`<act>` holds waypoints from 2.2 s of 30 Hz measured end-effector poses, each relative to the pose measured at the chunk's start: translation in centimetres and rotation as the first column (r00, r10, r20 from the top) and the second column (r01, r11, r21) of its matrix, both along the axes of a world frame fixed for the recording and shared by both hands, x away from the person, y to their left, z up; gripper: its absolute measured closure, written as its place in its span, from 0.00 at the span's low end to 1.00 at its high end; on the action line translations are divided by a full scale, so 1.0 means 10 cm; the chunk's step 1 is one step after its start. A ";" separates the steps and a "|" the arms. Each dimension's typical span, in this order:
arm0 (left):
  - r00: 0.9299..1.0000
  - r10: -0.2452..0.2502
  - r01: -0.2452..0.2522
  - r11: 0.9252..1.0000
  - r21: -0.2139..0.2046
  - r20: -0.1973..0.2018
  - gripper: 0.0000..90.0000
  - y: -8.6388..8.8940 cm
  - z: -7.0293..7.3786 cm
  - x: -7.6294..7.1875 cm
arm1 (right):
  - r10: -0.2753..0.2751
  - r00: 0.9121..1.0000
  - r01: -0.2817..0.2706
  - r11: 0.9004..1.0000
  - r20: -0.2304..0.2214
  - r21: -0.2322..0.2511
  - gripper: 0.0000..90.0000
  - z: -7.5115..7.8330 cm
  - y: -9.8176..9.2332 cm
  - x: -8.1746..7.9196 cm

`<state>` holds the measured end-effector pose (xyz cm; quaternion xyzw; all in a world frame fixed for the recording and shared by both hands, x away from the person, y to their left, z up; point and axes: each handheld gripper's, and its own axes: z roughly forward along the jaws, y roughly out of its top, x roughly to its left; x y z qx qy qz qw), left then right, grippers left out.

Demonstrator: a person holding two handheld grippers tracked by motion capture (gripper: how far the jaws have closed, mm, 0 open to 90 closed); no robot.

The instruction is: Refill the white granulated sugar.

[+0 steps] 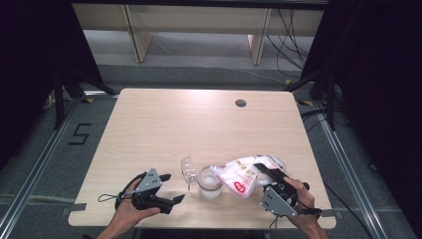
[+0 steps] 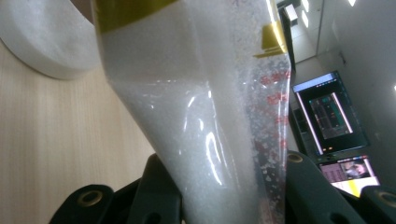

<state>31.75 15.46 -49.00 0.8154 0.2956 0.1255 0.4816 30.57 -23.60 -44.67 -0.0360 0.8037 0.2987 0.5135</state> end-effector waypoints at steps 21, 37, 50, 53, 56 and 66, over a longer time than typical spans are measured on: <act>1.000 -0.004 0.004 1.000 -0.007 0.006 0.18 0.01 0.02 0.02 | 0.023 0.977 0.051 0.939 -0.211 0.340 0.82 -0.15 -0.12 0.20; 1.000 0.006 -0.006 1.000 -0.011 0.004 0.17 0.02 0.01 0.03 | 0.064 0.931 0.170 0.796 -0.361 0.580 0.83 -0.31 -0.31 0.50; 1.000 0.003 -0.003 1.000 -0.005 -0.002 0.18 0.01 0.00 0.02 | 0.077 0.899 0.239 0.738 -0.431 0.631 0.83 -0.46 -0.30 0.71; 1.000 -0.002 0.002 1.000 -0.002 0.001 0.18 0.01 0.00 0.02 | 0.094 0.882 0.253 0.733 -0.463 0.631 0.83 -0.49 -0.27 0.71; 1.000 0.001 -0.001 1.000 -0.006 -0.002 0.18 0.01 0.00 0.02 | 0.093 0.885 0.249 0.733 -0.456 0.633 0.83 -0.49 -0.25 0.73; 1.000 0.008 -0.008 1.000 -0.005 -0.002 0.17 0.01 0.00 0.01 | 0.092 0.872 0.280 0.713 -0.481 0.643 0.83 -0.52 -0.31 0.78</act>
